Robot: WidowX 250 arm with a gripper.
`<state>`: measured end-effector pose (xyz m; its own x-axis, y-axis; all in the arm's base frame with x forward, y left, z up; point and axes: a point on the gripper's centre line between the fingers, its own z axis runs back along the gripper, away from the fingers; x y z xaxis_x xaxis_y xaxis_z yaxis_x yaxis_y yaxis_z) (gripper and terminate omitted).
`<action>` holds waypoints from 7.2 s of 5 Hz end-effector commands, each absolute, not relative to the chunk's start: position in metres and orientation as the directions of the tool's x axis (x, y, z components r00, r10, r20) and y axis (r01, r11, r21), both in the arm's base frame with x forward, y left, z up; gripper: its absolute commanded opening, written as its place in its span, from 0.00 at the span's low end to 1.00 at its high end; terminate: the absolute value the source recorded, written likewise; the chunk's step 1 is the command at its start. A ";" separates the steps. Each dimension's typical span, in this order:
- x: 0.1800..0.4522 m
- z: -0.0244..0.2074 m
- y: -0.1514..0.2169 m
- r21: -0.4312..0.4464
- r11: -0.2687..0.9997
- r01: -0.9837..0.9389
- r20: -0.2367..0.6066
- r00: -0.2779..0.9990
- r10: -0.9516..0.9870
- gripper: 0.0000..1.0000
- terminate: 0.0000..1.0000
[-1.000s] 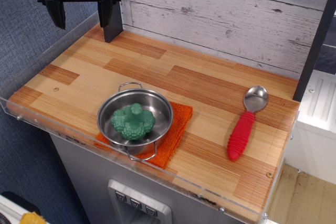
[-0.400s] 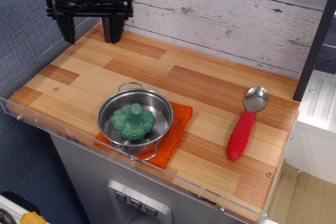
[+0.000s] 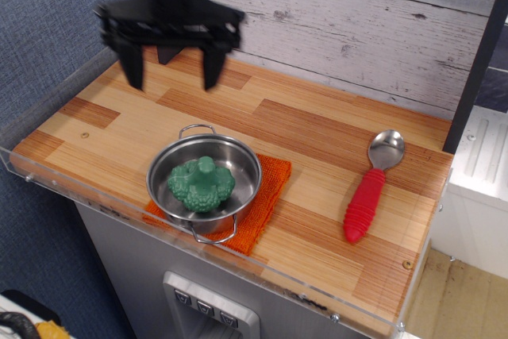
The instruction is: Move the green broccoli to the back edge of the table
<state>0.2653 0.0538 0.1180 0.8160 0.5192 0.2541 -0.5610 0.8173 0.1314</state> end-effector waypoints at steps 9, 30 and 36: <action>0.234 0.055 0.046 0.182 0.798 -0.574 0.187 0.817 0.545 0.00 0.00; 0.368 0.146 0.028 -0.035 0.856 -0.517 0.439 0.761 0.477 1.00 0.00; 0.241 0.235 -0.016 -0.127 0.880 -0.457 0.389 0.794 0.468 1.00 0.00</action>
<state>0.2414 -0.0177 0.2271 0.8023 0.4723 0.3652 -0.4651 0.8779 -0.1136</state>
